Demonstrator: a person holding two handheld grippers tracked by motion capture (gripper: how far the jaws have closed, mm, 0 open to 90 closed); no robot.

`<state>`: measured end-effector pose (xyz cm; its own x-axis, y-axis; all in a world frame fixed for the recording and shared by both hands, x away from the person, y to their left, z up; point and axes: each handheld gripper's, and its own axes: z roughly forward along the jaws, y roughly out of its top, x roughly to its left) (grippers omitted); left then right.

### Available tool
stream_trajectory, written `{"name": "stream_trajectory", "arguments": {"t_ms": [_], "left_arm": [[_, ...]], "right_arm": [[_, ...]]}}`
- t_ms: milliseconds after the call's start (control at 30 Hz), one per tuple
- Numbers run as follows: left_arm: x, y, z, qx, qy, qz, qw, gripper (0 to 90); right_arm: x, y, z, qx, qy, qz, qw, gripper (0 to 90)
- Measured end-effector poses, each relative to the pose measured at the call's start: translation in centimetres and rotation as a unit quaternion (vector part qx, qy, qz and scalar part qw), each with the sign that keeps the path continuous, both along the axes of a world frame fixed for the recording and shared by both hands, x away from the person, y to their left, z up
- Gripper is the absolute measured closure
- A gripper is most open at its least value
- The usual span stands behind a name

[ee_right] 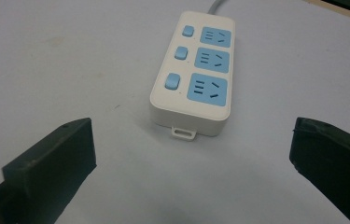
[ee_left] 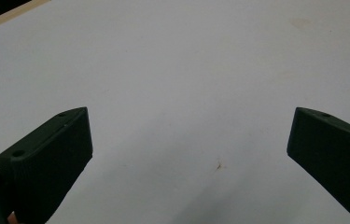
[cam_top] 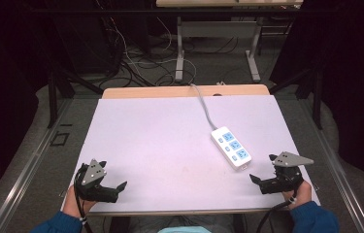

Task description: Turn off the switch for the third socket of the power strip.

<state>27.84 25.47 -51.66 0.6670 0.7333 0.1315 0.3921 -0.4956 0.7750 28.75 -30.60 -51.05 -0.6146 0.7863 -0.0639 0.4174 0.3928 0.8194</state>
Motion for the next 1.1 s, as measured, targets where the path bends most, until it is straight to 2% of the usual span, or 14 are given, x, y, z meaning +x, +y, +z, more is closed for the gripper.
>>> {"name": "stream_trajectory", "arguments": {"t_ms": [133, 367, 433, 500, 600, 833, 867, 1100], "left_arm": [[-0.03, 0.0, -0.03, -0.005, 0.004, 0.001, 1.0, 0.1], [0.05, 0.14, 0.01, 0.001, 0.001, 0.001, 1.0, 0.2], [0.01, 0.11, -0.02, -0.003, 0.004, 0.002, 1.0, 0.2], [0.07, 0.15, -0.01, 0.0, 0.003, 0.001, 1.0, 0.2], [0.07, 0.14, -0.01, -0.001, 0.003, 0.001, 1.0, 0.2], [0.07, 0.1, -0.04, -0.003, 0.004, 0.003, 1.0, 0.2], [0.08, 0.09, -0.04, -0.002, 0.004, 0.001, 1.0, 0.2], [0.17, 0.08, -0.09, -0.002, 0.003, 0.002, 1.0, 0.2]], "right_arm": [[-0.08, -0.07, -0.21, 0.002, -0.001, 0.003, 1.0, 0.0], [-0.3, -0.05, -0.33, 0.001, 0.0, 0.005, 1.0, 0.0], [-0.37, -0.09, -0.28, -0.002, 0.009, 0.007, 0.9999, 0.0], [-0.34, -0.11, -0.34, -0.003, 0.002, 0.009, 1.0, 0.0], [-0.49, -0.06, -0.37, -0.001, 0.005, 0.003, 1.0, 0.0], [-0.43, -0.04, -0.4, -0.002, 0.005, 0.009, 0.9999, 0.0], [-0.48, -0.02, -0.34, -0.004, 0.013, 0.009, 0.9999, 0.0], [-0.47, 0.02, -0.33, -0.003, 0.011, 0.008, 0.9999, 0.0]]}}
